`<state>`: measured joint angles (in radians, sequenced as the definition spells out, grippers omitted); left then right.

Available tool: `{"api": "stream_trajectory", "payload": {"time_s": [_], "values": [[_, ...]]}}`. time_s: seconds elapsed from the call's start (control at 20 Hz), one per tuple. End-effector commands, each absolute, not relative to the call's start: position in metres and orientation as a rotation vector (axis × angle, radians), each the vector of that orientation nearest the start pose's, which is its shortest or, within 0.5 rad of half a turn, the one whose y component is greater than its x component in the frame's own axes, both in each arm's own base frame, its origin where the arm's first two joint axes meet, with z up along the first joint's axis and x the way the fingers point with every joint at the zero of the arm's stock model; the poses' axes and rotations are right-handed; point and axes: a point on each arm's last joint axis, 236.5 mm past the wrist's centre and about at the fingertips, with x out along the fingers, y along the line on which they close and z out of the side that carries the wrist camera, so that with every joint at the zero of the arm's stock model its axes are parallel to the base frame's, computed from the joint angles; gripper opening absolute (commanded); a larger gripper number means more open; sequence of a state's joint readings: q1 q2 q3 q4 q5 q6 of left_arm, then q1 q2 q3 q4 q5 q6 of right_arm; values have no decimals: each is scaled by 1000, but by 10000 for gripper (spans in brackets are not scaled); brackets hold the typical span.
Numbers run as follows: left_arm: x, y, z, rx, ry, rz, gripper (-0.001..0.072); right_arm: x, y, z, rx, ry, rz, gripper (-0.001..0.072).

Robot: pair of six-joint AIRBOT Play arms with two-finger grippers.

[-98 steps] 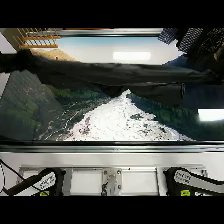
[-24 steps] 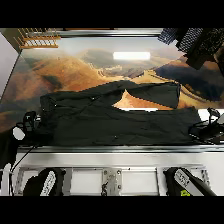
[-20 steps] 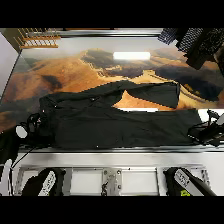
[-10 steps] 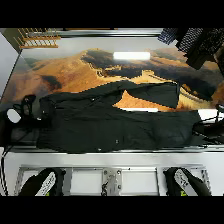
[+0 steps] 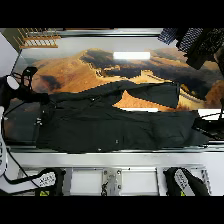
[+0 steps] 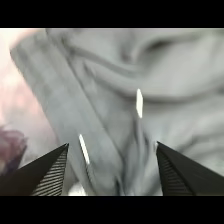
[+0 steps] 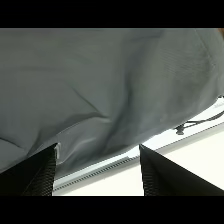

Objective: Fold the clothes and pants, and hang the long-sleeved shirts on hangers.

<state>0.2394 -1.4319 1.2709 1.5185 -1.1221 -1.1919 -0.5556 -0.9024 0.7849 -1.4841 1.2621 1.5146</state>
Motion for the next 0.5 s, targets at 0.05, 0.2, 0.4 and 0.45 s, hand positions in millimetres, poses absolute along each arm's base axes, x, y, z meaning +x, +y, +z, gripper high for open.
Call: {"api": "stream_trajectory", "payload": {"time_s": [0.05, 0.2, 0.4, 0.45], "values": [[459, 101, -37, -59, 1304, 66, 567, 231, -117, -5, 420, 1317, -369, 534], [479, 101, -47, -26, 1327, 29, 567, 233, -114, -5, 436, 1313, -358, 534], [498, 101, -63, 118, 1351, -99, 567, 232, -112, -6, 439, 1320, -356, 534], [502, 102, -66, 154, 1344, -126, 567, 231, -112, -6, 441, 1325, -355, 534]]}}
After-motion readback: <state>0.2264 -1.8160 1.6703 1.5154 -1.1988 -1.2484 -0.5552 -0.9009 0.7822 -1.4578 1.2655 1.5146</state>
